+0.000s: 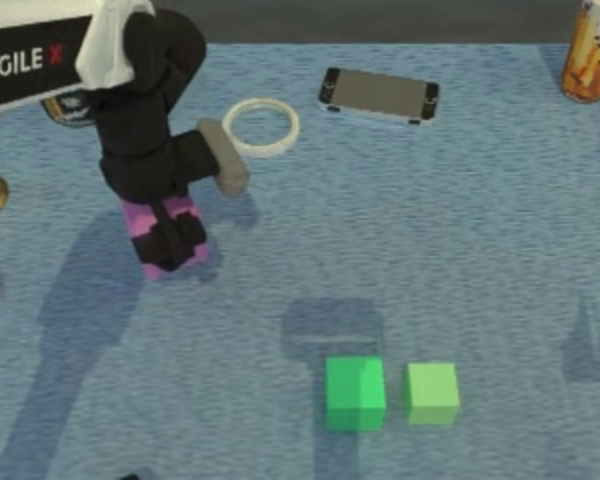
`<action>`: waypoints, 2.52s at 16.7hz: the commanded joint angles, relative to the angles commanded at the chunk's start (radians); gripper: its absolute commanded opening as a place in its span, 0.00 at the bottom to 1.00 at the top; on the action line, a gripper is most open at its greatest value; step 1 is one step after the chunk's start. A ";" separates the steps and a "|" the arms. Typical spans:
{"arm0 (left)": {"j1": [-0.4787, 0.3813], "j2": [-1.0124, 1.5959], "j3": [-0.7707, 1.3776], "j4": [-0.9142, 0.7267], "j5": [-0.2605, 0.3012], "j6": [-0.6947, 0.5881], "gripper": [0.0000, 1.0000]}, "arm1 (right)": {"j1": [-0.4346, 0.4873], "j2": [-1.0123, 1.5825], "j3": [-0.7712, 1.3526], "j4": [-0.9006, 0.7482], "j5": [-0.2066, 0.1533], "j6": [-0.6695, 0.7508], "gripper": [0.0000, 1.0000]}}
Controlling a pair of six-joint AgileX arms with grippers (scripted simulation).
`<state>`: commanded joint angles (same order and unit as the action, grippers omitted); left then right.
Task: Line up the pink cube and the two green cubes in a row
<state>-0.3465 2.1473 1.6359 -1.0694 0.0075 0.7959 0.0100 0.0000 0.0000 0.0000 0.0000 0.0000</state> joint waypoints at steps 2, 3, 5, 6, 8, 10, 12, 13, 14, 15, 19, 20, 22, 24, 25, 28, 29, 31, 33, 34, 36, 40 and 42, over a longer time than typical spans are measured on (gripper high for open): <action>0.003 -0.023 0.029 -0.040 0.000 -0.001 0.00 | 0.000 0.000 0.000 0.000 0.000 0.000 1.00; 0.004 -0.026 0.033 -0.044 0.000 -0.001 0.00 | 0.000 0.000 0.000 0.000 0.000 0.000 1.00; 0.004 -0.026 0.033 -0.044 0.000 -0.001 0.00 | 0.000 0.000 0.000 0.000 0.000 0.000 1.00; -0.001 -0.022 0.031 -0.041 0.000 0.000 0.00 | 0.000 0.000 0.000 0.000 0.000 0.000 1.00; -0.013 -0.038 0.015 -0.038 -0.001 0.003 0.00 | 0.000 0.000 0.000 0.000 0.000 0.000 1.00; -0.053 -0.094 -0.043 -0.028 -0.002 0.012 0.00 | 0.000 0.000 0.000 0.000 0.000 0.000 1.00; -0.118 -0.177 -0.143 -0.017 -0.003 0.031 0.00 | 0.000 0.000 0.000 0.000 0.000 0.000 1.00; -0.156 -0.224 -0.206 -0.011 -0.003 0.044 0.00 | 0.000 0.000 0.000 0.000 0.000 0.000 1.00; -0.195 -0.272 -0.267 -0.005 -0.003 0.058 0.00 | 0.000 0.000 0.000 0.000 0.000 0.000 1.00; -0.233 -0.317 -0.319 0.001 -0.004 0.071 0.00 | 0.000 0.000 0.000 0.000 0.000 0.000 1.00; -0.321 -0.414 -0.419 0.017 -0.006 0.101 0.00 | 0.000 0.000 0.000 0.000 0.000 0.000 1.00; -0.321 -0.414 -0.420 0.017 -0.006 0.101 0.00 | 0.000 0.000 0.000 0.000 0.000 0.000 1.00; -0.321 -0.414 -0.420 0.017 -0.006 0.101 0.00 | 0.000 0.000 0.000 0.000 0.000 0.000 1.00; -0.316 -0.409 -0.420 0.018 -0.005 0.100 0.00 | 0.000 0.000 0.000 0.000 0.000 0.000 1.00; -0.315 -0.404 -0.428 0.032 -0.006 0.098 0.00 | 0.000 0.000 0.000 0.000 0.000 0.000 1.00; -0.314 -0.366 -0.484 0.126 -0.005 0.093 0.00 | 0.000 0.000 0.000 0.000 0.000 0.000 1.00; -0.317 -0.349 -0.507 0.169 -0.005 0.093 0.00 | 0.000 0.000 0.000 0.000 0.000 0.000 1.00; -0.324 -0.318 -0.550 0.246 -0.004 0.096 0.00 | 0.000 0.000 0.000 0.000 0.000 0.000 1.00; -0.327 -0.299 -0.573 0.286 -0.005 0.097 0.00 | 0.000 0.000 0.000 0.000 0.000 0.000 1.00; -0.327 -0.297 -0.576 0.290 -0.005 0.097 0.00 | 0.000 0.000 0.000 0.000 0.000 0.000 1.00; -0.327 -0.297 -0.576 0.290 -0.005 0.097 0.00 | 0.000 0.000 0.000 0.000 0.000 0.000 1.00; -0.327 -0.297 -0.576 0.290 -0.005 0.097 0.23 | 0.000 0.000 0.000 0.000 0.000 0.000 1.00; -0.327 -0.297 -0.576 0.290 -0.005 0.097 0.38 | 0.000 0.000 0.000 0.000 0.000 0.000 1.00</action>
<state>-0.6734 1.8502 1.0600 -0.7789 0.0024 0.8931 0.0100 0.0000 0.0000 0.0000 0.0000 0.0000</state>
